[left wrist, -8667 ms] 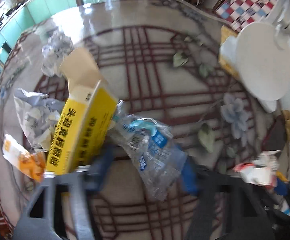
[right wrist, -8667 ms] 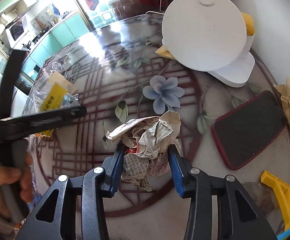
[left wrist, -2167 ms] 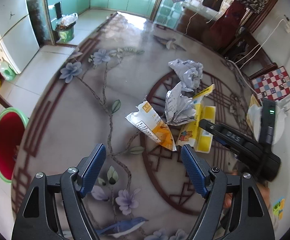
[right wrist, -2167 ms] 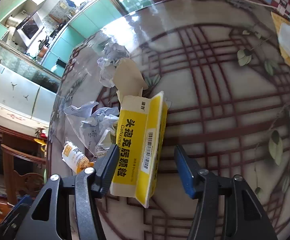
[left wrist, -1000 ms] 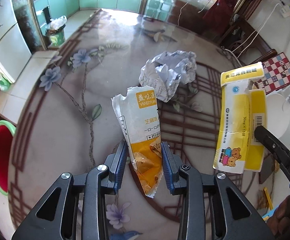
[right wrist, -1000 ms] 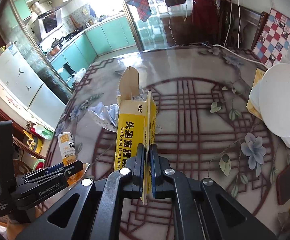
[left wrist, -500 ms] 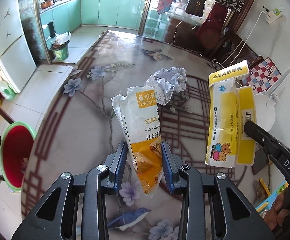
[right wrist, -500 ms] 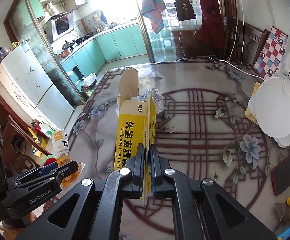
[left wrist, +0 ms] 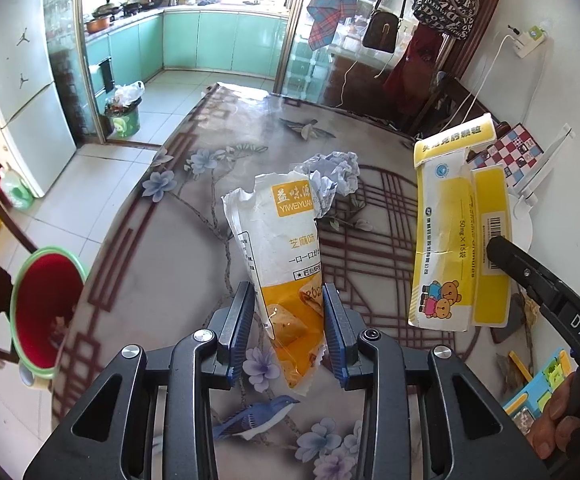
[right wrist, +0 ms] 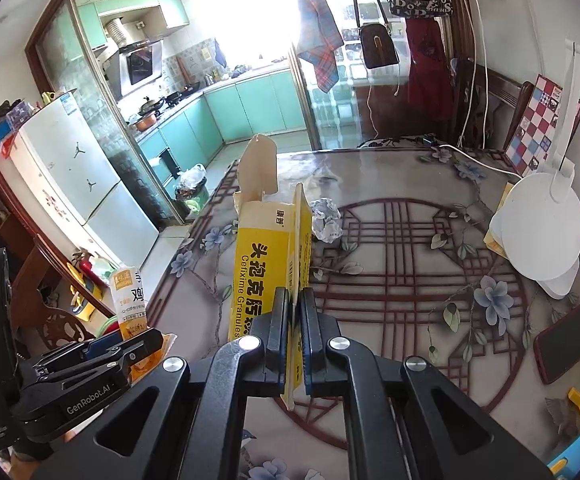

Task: Collect trash
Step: 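Carry the snack bag and yellow box over the red bin with both grippers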

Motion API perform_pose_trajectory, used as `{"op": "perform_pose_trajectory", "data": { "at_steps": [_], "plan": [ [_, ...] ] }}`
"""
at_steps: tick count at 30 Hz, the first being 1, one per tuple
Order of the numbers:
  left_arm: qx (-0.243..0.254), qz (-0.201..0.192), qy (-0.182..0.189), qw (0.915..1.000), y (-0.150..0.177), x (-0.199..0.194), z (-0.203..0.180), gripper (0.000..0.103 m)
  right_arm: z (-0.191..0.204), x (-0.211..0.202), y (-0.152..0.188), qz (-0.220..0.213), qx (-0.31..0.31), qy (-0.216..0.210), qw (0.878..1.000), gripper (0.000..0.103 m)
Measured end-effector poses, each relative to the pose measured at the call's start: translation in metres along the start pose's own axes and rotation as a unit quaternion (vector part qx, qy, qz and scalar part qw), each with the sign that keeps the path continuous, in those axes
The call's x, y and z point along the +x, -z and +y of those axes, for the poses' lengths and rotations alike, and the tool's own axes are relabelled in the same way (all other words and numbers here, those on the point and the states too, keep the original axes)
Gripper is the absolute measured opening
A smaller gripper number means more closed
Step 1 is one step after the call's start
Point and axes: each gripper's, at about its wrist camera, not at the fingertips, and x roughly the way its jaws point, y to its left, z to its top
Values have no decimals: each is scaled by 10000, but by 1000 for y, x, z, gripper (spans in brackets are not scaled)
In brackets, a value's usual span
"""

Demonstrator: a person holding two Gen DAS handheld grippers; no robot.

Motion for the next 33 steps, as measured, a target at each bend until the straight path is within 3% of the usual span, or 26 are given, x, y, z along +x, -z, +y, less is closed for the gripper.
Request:
{"op": "perform_pose_trajectory", "data": {
  "at_steps": [14, 33],
  "plan": [
    [-15, -228, -124, 9997, 2, -18, 10, 33, 15, -17, 2, -107, -88, -155, 9998, 4],
    [-427, -275, -279, 9983, 5, -31, 64, 33, 66, -6, 9, 11, -388, -290, 9988, 4]
  ]
}}
